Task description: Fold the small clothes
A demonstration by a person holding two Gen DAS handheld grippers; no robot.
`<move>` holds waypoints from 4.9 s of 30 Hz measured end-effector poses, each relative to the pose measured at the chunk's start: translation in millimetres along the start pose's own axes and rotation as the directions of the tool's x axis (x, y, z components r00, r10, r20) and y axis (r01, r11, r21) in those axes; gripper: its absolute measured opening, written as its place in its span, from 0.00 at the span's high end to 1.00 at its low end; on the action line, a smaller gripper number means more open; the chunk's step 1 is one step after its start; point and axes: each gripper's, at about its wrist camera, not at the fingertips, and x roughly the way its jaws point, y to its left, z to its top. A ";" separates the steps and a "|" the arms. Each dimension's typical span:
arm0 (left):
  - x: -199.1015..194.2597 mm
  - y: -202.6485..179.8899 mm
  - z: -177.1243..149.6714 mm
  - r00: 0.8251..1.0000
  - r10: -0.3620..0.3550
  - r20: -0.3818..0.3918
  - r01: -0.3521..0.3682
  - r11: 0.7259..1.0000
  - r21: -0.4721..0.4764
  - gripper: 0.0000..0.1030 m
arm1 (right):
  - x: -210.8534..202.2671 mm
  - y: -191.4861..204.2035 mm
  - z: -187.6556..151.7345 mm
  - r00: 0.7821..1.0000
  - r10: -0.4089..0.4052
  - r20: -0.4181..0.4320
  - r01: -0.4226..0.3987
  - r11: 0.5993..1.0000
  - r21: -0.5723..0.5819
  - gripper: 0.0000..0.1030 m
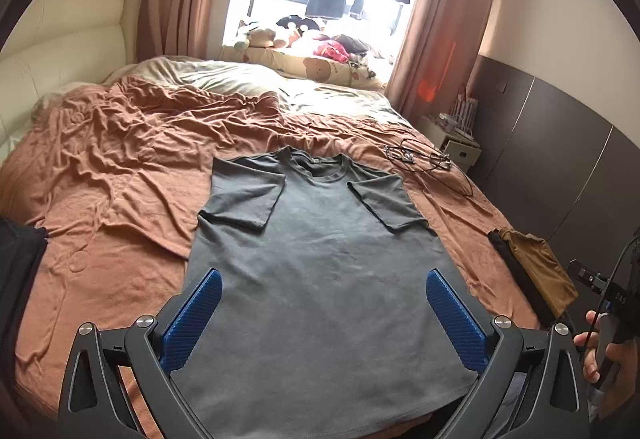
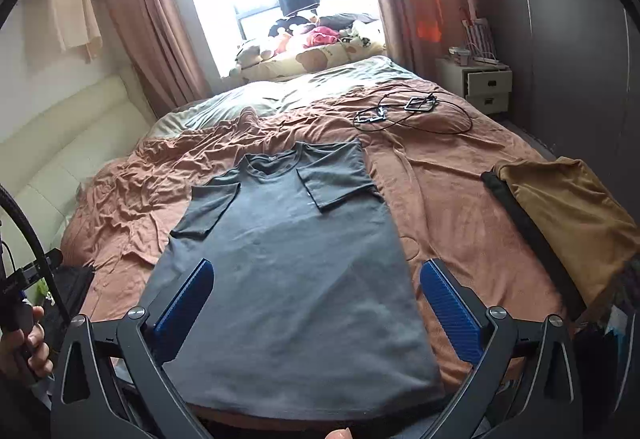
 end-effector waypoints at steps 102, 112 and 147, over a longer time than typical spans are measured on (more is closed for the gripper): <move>36.0 218.1 -214.6 0.969 -0.124 -0.213 -0.082 0.651 -0.755 0.93 | 64.9 -204.6 -173.7 0.902 0.432 -0.005 -0.330 0.696 0.638 0.46; 42.6 212.1 -213.5 0.965 -0.133 -0.226 -0.081 0.667 -0.740 0.92 | 75.0 -197.4 -177.3 0.925 0.379 -0.015 -0.289 0.730 0.619 0.46; 50.1 223.1 -228.8 0.978 -0.179 -0.109 0.023 0.608 -0.794 0.88 | 90.6 -182.0 -184.2 0.911 0.406 0.068 -0.331 0.622 0.709 0.56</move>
